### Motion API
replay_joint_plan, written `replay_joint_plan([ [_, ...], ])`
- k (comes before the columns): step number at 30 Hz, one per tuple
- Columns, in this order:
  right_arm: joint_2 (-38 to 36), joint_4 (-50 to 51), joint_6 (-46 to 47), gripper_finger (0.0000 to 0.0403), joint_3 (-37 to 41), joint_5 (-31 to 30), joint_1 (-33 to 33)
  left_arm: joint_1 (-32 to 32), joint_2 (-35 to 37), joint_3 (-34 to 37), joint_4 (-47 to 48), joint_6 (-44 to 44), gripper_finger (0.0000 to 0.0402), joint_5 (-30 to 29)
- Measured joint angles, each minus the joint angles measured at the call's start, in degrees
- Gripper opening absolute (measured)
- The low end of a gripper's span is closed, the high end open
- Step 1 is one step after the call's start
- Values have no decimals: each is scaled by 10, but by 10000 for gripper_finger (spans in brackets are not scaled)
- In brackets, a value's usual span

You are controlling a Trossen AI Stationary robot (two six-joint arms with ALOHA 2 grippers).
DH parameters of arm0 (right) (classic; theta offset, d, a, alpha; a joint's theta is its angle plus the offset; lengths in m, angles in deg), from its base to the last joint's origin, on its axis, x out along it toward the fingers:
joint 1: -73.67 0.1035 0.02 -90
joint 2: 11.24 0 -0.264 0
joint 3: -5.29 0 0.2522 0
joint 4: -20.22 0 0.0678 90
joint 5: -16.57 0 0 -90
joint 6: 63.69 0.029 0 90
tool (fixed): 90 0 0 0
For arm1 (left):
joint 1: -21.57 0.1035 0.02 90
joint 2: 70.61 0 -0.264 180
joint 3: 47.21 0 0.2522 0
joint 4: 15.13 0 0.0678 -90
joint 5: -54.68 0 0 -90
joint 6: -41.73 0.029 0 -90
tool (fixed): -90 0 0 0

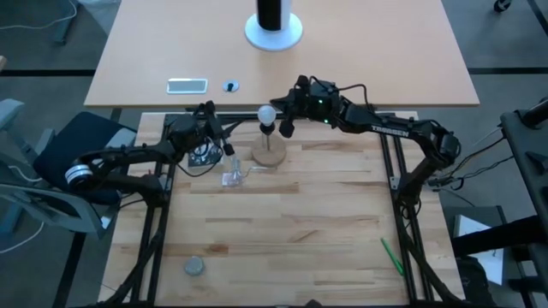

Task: Screw lightbulb
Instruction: Remove the lightbulb from the lamp

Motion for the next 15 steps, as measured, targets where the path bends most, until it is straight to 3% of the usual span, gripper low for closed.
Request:
replay_joint_plan([
  [8, 42, 4, 1, 0, -59, 3, -2, 3, 41, 38, -18, 0, 0, 0],
  [15, 47, 6, -21, 0, -64, 4, -2, 3, 70, 55, -20, -18, 0, 0],
])
